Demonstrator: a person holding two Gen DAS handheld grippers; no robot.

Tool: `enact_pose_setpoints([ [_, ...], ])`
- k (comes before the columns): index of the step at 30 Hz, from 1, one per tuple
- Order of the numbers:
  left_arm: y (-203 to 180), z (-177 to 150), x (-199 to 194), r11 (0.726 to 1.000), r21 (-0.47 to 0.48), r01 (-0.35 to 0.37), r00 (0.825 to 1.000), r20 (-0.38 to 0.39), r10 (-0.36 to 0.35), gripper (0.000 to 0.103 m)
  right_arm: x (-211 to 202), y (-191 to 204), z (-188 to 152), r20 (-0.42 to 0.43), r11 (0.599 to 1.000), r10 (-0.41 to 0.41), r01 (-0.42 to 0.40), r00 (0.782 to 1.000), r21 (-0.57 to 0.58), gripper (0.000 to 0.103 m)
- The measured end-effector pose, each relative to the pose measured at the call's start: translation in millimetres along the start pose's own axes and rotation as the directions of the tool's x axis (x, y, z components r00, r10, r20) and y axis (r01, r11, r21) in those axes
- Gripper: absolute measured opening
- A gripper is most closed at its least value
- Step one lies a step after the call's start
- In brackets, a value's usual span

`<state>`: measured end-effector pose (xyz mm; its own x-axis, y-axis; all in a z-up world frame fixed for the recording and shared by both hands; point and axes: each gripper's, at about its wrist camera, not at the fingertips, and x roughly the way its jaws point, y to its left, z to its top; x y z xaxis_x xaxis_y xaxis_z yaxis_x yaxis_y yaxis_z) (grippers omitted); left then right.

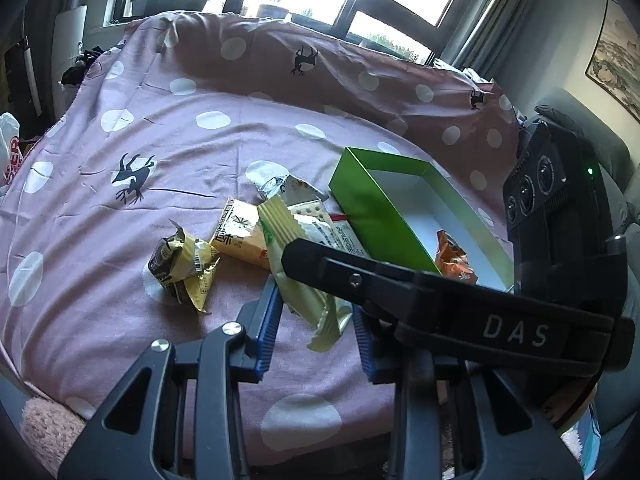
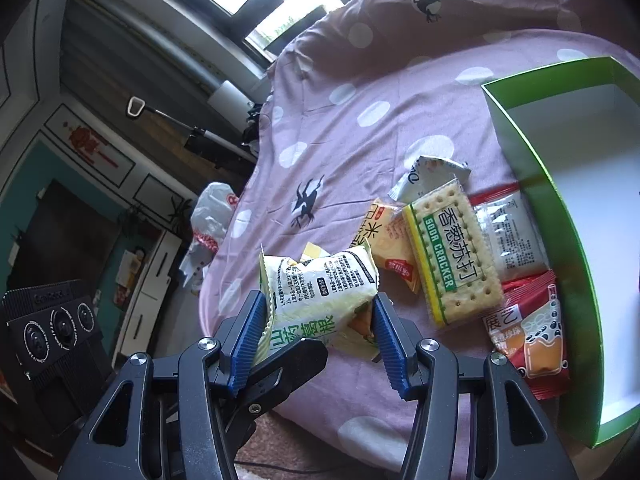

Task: Organize snacks
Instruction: 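Carry the pale green packet with the right gripper over the green box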

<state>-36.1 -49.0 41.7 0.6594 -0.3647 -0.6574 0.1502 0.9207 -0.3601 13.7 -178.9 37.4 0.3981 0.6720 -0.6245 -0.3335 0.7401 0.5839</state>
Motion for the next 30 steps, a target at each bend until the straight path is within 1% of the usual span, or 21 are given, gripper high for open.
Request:
enact_pose_setpoints([
  [10, -14.9, 4.6, 0.3, 1.0, 0.012, 0.022, 1.0, -0.004, -0.022, 0.032, -17.4, -4.1, 1.8, 0.039, 1.0, -0.01, 0.01, 0.999, 0.008, 0.056],
  [30, -64.3, 16.7, 10.3, 0.991, 0.103, 0.083, 0.997, -0.013, -0.082, 0.032, -69.3, -26.9, 6.5, 0.153, 0.998, -0.047, 0.04, 0.987, 0.054, 0.056],
])
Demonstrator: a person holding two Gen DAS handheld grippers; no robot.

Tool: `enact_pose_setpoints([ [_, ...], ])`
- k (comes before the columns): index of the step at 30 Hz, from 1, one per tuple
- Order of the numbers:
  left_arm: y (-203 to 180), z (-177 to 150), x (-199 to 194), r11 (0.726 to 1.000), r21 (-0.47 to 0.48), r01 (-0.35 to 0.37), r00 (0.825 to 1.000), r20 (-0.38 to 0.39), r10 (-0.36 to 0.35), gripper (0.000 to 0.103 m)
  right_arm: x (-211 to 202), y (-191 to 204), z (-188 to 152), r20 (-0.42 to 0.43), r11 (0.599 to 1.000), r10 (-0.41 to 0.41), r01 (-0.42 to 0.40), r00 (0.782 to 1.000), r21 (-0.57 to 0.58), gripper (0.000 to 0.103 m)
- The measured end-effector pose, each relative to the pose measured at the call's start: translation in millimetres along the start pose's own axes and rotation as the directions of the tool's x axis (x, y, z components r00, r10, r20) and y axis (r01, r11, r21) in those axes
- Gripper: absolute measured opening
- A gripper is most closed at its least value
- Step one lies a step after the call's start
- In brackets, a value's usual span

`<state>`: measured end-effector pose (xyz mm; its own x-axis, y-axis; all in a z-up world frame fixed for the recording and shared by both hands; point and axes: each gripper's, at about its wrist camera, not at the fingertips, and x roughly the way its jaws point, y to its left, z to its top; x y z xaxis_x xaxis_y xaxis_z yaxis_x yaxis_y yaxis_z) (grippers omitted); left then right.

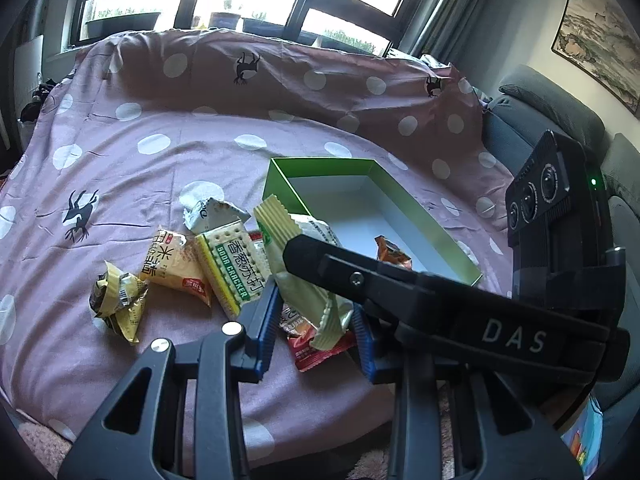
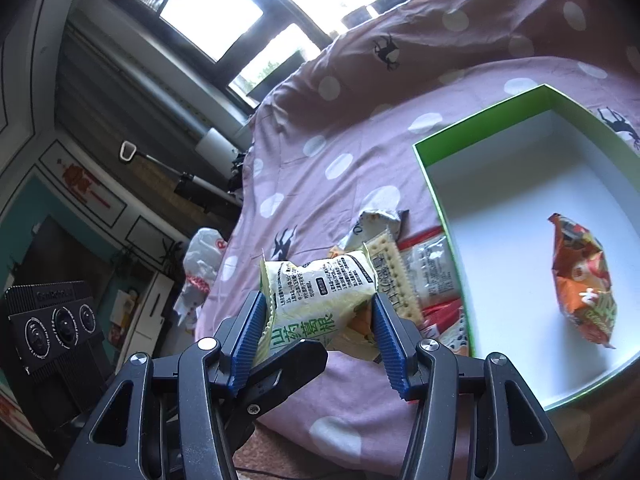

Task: Organize snacks
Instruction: 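Carry the pale green packet with the right gripper over the green box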

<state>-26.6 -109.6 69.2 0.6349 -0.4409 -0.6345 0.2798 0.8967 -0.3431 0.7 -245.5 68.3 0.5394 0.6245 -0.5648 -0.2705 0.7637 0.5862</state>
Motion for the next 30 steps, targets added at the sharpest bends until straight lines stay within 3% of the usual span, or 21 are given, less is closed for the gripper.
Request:
enact_pose_setpoints([
  [16, -41.3, 13.1, 29.6, 0.992, 0.093, 0.087, 0.996, -0.02, -0.085, 0.032, -44.0, -38.2, 10.1, 0.11, 0.996, -0.061, 0.054, 0.992, 0.067, 0.056],
  [30, -63.7, 19.8, 62.8, 0.977, 0.128, 0.172, 0.983, -0.08, -0.163, 0.032, -65.5, -69.6, 12.1, 0.148, 0.982, -0.144, 0.123, 0.979, 0.141, 0.056],
])
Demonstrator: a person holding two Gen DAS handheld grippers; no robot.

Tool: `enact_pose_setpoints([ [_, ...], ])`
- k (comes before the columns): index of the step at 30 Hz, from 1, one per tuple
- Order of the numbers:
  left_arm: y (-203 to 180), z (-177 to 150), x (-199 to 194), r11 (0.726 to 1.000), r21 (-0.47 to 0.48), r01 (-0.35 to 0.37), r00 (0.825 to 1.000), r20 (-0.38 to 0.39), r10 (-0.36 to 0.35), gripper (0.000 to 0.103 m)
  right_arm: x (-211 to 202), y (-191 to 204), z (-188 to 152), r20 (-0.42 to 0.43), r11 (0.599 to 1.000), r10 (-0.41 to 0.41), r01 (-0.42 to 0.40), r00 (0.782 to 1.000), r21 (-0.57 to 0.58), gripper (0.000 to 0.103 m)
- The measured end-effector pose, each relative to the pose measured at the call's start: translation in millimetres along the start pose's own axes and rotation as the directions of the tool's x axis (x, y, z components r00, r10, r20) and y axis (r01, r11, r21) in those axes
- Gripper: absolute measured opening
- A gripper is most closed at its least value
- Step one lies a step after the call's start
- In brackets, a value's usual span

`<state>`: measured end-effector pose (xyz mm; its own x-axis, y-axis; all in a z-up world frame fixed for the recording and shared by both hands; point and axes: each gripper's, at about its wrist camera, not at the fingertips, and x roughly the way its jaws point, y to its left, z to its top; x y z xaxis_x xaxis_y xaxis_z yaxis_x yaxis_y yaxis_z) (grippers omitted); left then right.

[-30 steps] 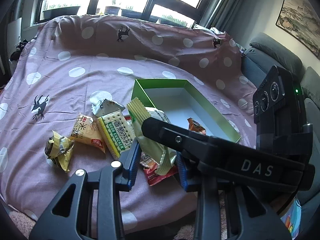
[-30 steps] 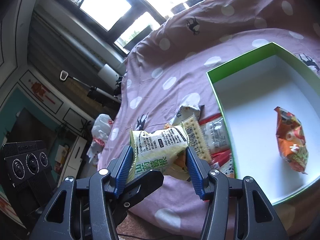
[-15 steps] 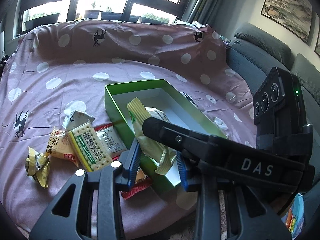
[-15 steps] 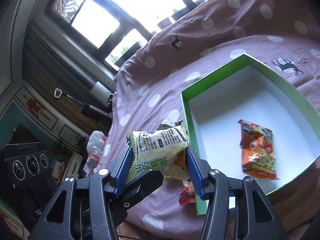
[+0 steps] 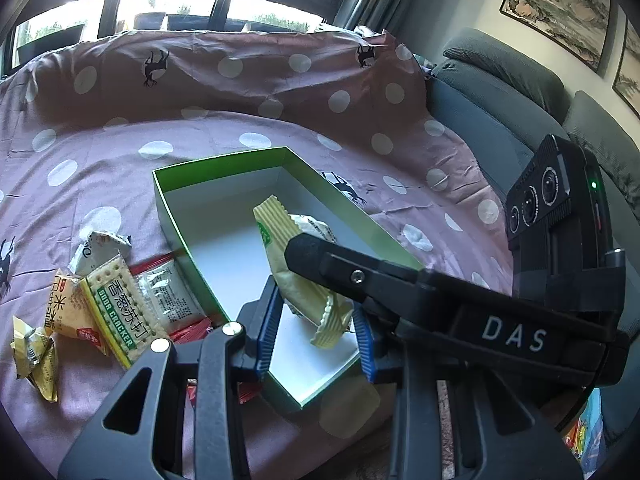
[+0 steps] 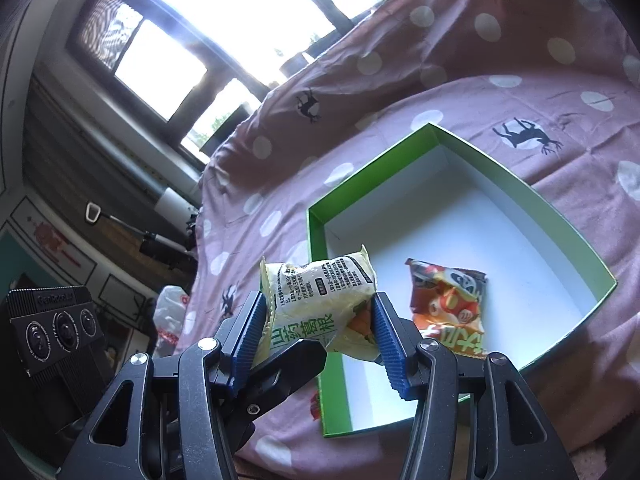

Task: Organize snacks
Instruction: 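Carry the pale green packet with the right gripper over the green box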

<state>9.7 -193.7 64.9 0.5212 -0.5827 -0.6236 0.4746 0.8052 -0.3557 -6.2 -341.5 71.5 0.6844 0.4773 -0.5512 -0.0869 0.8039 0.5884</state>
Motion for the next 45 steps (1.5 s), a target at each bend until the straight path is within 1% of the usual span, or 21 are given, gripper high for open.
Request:
enact_pose_setpoints([
  [12, -8.4, 7.3, 27.3, 0.998, 0.017, 0.053, 0.998, -0.04, -0.052, 0.032, -4.2, -20.2, 6.5, 0.018, 0.998, -0.052, 0.051, 0.998, 0.043, 0.056],
  [22, -8.3, 9.1, 46.0, 0.997, 0.006, 0.082, 0.994, -0.075, -0.081, 0.032, -2.3, -32.9, 8.0, 0.008, 0.993, -0.088, 0.087, 0.996, 0.08, 0.056],
  [37, -5.3, 7.7, 64.2, 0.993, -0.027, 0.117, 0.986, -0.116, -0.119, 0.032, 1.4, -47.1, 8.9, -0.013, 0.983, -0.136, 0.137, 0.991, 0.122, 0.056],
  [45, -1.0, 6.6, 66.7, 0.989, -0.043, 0.138, 0.983, -0.114, -0.142, 0.032, 4.2, -47.2, 10.0, -0.015, 0.98, -0.163, 0.163, 0.987, 0.117, 0.056],
])
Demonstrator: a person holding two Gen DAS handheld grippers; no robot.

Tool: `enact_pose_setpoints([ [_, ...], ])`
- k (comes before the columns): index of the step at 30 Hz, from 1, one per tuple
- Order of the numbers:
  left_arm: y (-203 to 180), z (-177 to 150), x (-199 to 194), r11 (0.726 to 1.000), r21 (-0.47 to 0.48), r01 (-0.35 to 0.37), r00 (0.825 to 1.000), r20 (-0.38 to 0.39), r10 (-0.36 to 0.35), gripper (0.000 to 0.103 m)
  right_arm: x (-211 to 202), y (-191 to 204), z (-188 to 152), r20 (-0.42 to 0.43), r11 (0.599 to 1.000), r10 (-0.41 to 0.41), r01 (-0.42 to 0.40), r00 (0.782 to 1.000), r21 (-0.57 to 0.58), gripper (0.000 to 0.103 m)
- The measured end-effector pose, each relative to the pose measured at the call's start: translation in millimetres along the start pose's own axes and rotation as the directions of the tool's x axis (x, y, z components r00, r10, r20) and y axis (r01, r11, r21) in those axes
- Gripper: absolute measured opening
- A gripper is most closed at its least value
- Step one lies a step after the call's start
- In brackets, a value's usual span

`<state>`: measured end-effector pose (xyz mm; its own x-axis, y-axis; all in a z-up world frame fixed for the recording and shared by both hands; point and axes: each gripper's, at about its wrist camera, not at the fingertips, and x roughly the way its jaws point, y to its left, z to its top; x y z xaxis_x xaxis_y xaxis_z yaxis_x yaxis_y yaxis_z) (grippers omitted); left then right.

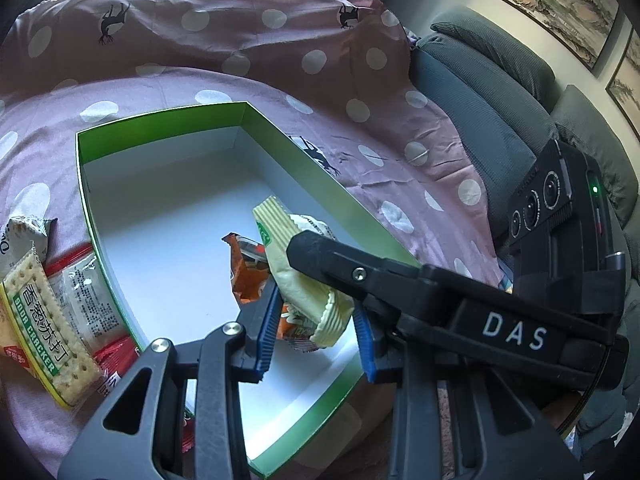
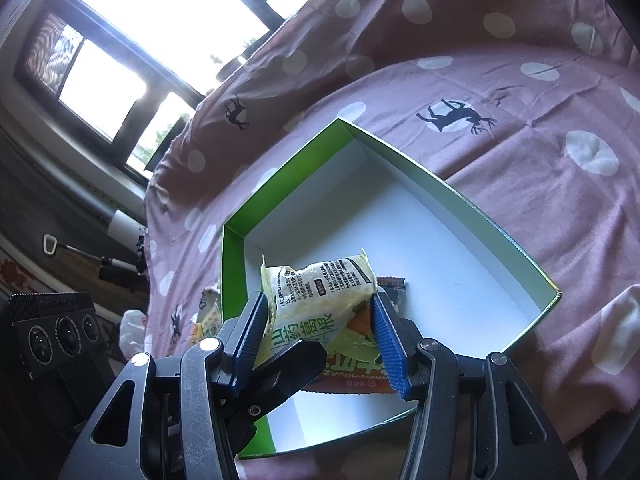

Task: Organize snacks
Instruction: 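Carry the pale green packet with the right gripper over the green box, then open the right gripper to drop the pale green packet into the box, then move the right gripper back toward the yellow wrapped snack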

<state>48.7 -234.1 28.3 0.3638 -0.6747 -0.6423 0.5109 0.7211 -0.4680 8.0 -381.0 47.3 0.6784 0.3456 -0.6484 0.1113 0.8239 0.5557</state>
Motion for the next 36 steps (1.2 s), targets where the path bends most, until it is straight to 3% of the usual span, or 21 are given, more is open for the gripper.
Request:
enact_pose_setpoints([
  [7, 3.3, -0.3, 7.5, 0.999, -0.032, 0.014, 1.0, -0.02, -0.014, 0.032, 0.5, -0.2, 0.3, 0.011, 0.998, -0.057, 0.057, 0.998, -0.004, 0.056],
  [12, 4.8, -2.5, -2.8, 0.999, -0.037, -0.027, 1.0, -0.005, 0.027, 0.037, -3.9, 6.2, -0.6, 0.033, 0.993, -0.111, 0.112, 0.993, -0.03, 0.056],
  [17, 7.0, -8.0, -36.7, 0.991, -0.01, -0.13, 0.99, 0.054, 0.131, 0.058, -17.9, 20.3, -3.1, 0.1, 0.987, -0.13, 0.138, 0.986, -0.081, 0.076],
  [21, 16.9, -15.1, -69.7, 0.974, -0.018, -0.227, 0.967, 0.117, 0.227, 0.075, -26.2, 33.2, -6.3, 0.137, 0.985, -0.126, 0.14, 0.983, -0.101, 0.083],
  [29, 58.1, -37.6, -134.4, 0.941, -0.161, -0.297, 0.93, 0.176, 0.323, 0.082, -26.2, 62.7, -16.8, 0.157, 0.975, -0.119, 0.146, 0.98, -0.17, 0.083],
  [36, 101.5, -65.1, -166.1, 0.848, -0.312, -0.428, 0.855, 0.165, 0.492, 0.083, -10.3, 92.1, -31.5, 0.123, 0.958, -0.12, 0.148, 0.985, -0.247, 0.083],
])
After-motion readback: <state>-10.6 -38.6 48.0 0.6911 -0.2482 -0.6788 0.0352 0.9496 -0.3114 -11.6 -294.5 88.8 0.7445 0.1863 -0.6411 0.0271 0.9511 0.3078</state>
